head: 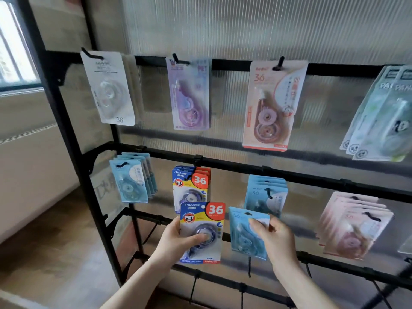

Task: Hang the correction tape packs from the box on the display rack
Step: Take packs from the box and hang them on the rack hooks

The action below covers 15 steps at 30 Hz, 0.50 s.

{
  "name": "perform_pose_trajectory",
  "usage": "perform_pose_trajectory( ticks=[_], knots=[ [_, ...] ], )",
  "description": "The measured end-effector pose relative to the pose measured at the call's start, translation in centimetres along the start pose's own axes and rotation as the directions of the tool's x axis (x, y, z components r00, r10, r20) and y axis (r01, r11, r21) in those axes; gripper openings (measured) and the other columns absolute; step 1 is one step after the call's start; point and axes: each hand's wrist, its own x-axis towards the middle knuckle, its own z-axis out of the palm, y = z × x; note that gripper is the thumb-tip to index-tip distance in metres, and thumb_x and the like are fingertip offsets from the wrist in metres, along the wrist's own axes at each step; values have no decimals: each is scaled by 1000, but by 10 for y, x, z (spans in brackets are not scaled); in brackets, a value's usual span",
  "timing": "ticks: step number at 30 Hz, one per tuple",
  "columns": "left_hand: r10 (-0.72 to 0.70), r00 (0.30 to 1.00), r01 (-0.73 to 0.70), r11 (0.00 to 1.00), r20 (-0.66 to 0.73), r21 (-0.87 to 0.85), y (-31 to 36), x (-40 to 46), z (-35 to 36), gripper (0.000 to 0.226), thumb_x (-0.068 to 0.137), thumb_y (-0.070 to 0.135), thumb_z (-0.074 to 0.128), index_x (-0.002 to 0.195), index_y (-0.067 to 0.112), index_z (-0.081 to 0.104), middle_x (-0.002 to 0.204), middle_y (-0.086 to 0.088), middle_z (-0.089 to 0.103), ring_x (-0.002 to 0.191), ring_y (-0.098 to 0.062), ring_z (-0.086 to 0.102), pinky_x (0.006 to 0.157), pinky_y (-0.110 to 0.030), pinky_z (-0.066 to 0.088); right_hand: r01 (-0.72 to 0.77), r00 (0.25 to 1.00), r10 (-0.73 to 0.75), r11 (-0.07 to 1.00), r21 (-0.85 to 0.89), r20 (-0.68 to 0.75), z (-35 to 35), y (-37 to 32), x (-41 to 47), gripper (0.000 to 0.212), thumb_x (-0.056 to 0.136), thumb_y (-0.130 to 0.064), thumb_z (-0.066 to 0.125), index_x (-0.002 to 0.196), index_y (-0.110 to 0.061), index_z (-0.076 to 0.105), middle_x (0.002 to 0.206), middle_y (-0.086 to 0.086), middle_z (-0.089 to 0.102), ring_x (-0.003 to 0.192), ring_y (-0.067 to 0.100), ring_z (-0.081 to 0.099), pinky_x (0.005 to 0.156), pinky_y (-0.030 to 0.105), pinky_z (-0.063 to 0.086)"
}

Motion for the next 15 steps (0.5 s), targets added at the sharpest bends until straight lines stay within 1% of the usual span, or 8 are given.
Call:
perform_pose_trajectory(
  ticks=[1, 2, 5, 7, 9, 11, 13, 15],
  knots=[
    [5, 1000, -5, 1000, 3, 3, 5, 0, 0, 53, 62, 6, 85, 108, 4, 58, 96, -8, 74, 89, -25, 72, 70, -30, 57, 2, 1000, -2, 1000, 0, -2, 0, -3, 0, 12, 82, -10, 71, 78, -21, 68, 75, -3, 73, 79, 21, 69, 74, 40, 54],
    [12, 1000, -12, 1000, 4, 8, 10, 1, -1, 50, 64, 3, 84, 107, 4, 59, 96, -7, 75, 88, -24, 72, 69, -29, 57, 2, 1000, -2, 1000, 1, -5, 1, -6, 0, 11, 83, -10, 70, 78, -20, 68, 75, -3, 73, 79, 21, 69, 74, 41, 54],
    [33, 999, -33, 999, 10, 26, 19, 4, -5, 57, 60, 8, 88, 109, 5, 58, 97, -6, 74, 90, -24, 71, 73, -32, 57, -4, 1000, 4, 1000, 8, -10, 3, -14, -2, 9, 83, -10, 70, 80, -18, 68, 76, -3, 73, 78, 20, 69, 73, 40, 55],
    [35, 999, -35, 999, 2, 30, 23, 6, -8, 52, 64, 7, 84, 109, 6, 58, 98, -5, 74, 90, -23, 71, 75, -33, 57, -8, 1000, 8, 1000, 21, -13, 5, -19, -4, 8, 83, -9, 69, 81, -16, 68, 78, -1, 73, 78, 19, 69, 68, 37, 55],
    [37, 999, -37, 999, 8, 20, 27, 9, -11, 50, 66, 5, 81, 110, 5, 57, 98, -6, 74, 90, -24, 71, 75, -34, 57, -10, 1000, 11, 999, 33, -18, 7, -23, -6, 7, 83, -8, 69, 82, -15, 67, 80, -1, 72, 76, 17, 68, 61, 30, 52],
    [33, 999, -33, 999, 17, 7, 31, 11, -14, 56, 62, 11, 86, 110, 6, 57, 98, -6, 74, 90, -24, 71, 74, -34, 58, -13, 1000, 14, 999, 34, -25, 10, -25, -7, 7, 83, -8, 69, 82, -14, 67, 80, 1, 72, 75, 17, 68, 58, 28, 51],
    [28, 999, -28, 1000, 29, -1, 34, 13, -17, 66, 53, 22, 92, 108, 8, 58, 96, -5, 74, 89, -23, 72, 71, -31, 58, -16, 999, 17, 999, 33, -38, 12, -26, -8, 7, 83, -7, 69, 80, -13, 66, 79, 2, 72, 75, 19, 68, 59, 29, 52],
    [19, 999, -19, 1000, 28, 3, 35, 16, -19, 68, 51, 23, 91, 108, 7, 58, 96, -6, 74, 88, -24, 72, 70, -31, 57, -22, 998, 23, 999, 29, -50, 13, -27, -9, 7, 83, -7, 69, 80, -12, 66, 78, 2, 72, 76, 20, 68, 61, 31, 52]
  ],
)
